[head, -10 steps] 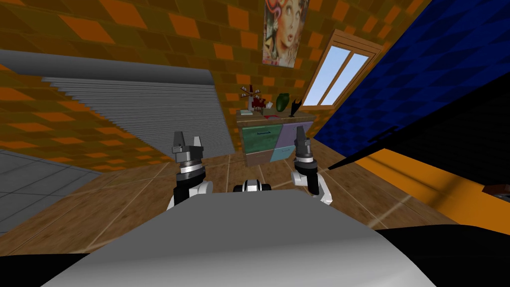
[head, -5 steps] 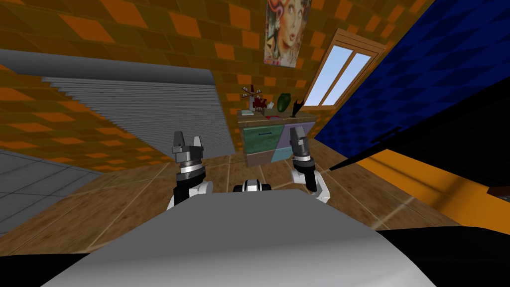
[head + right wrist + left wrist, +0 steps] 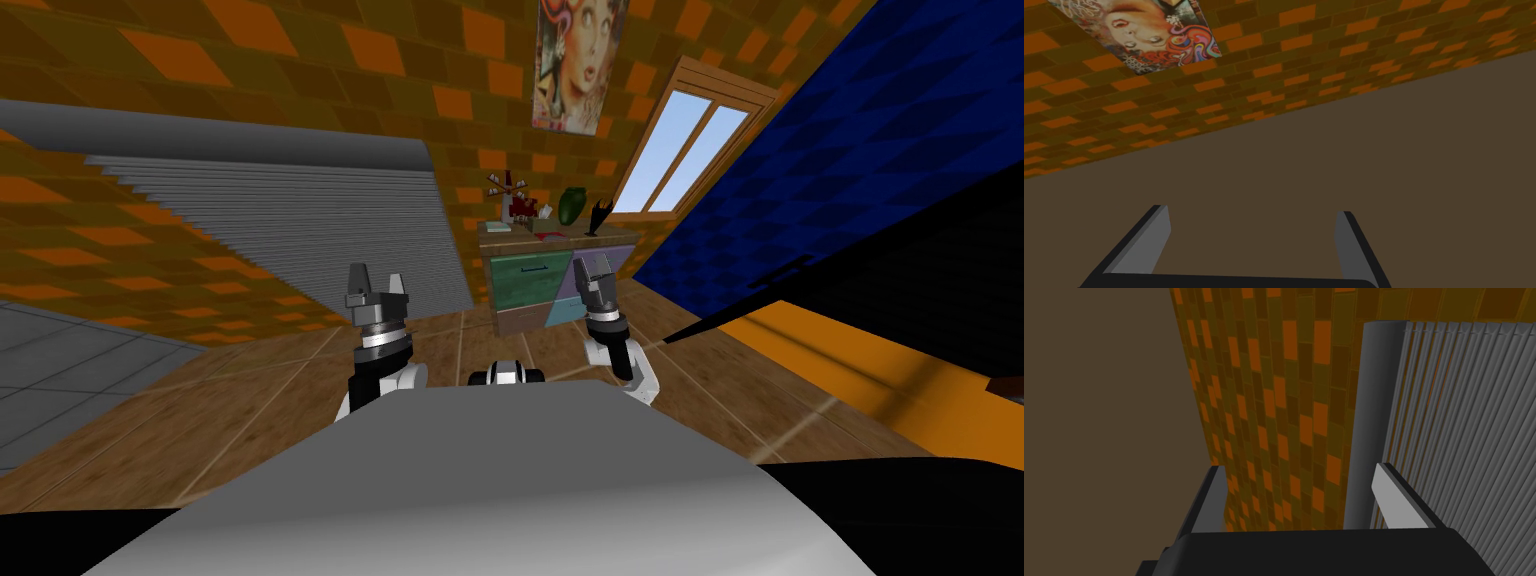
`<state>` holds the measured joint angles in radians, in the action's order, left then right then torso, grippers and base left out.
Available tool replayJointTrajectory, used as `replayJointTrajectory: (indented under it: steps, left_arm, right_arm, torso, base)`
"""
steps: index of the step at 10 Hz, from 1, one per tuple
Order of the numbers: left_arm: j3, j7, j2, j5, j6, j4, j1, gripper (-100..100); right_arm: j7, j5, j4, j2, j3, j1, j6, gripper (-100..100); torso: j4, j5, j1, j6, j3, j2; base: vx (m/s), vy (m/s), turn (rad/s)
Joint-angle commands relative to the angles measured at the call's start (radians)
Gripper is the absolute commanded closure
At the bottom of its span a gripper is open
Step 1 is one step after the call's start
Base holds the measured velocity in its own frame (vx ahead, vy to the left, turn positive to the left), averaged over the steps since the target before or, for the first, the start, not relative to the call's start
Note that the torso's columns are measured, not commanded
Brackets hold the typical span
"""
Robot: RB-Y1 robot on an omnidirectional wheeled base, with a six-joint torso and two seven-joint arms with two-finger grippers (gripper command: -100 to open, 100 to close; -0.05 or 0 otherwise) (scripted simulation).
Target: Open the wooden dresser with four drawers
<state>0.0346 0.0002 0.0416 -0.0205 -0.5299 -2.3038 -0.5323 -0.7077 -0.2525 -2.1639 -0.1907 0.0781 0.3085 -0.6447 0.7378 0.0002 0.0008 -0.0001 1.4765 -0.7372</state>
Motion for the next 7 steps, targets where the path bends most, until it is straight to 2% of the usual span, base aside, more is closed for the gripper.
replayJointTrajectory:
  steps: [1, 4, 6, 7]
  left_arm:
    - [0.0, 0.0, 0.0, 0.0, 0.0, 0.0, 0.0, 0]
    - [0.0, 0.0, 0.0, 0.0, 0.0, 0.0, 0.0, 0]
    - [0.0, 0.0, 0.0, 0.0, 0.0, 0.0, 0.0, 0]
    - [0.0, 0.0, 0.0, 0.0, 0.0, 0.0, 0.0, 0]
  right_arm:
    - [-0.062, -0.013, 0.008, -0.004, 0.001, -0.008, 0.001, -100]
    - [-0.156, -0.068, 0.049, -0.018, 0.009, -0.036, -0.002, -100]
    - [-0.201, -0.068, 0.049, -0.018, 0.009, -0.036, -0.002, -100]
    - [-0.236, -0.098, 0.071, -0.024, 0.013, -0.05, -0.003, -100]
  torso:
    - [0.0, 0.0, -0.001, 0.0, 0.0, 0.0]
    - [0.0, 0.0, -0.001, 0.0, 0.0, -0.001]
    - [0.0, 0.0, -0.001, 0.0, 0.0, -0.001]
    - [0.0, 0.0, -0.001, 0.0, -0.001, -0.002]
  base:
    - [0.013, 0.01, 0.0]
    - [0.028, 0.022, 0.004]
    - [0.022, 0.017, 0.001]
    - [0.027, 0.022, 0.003]
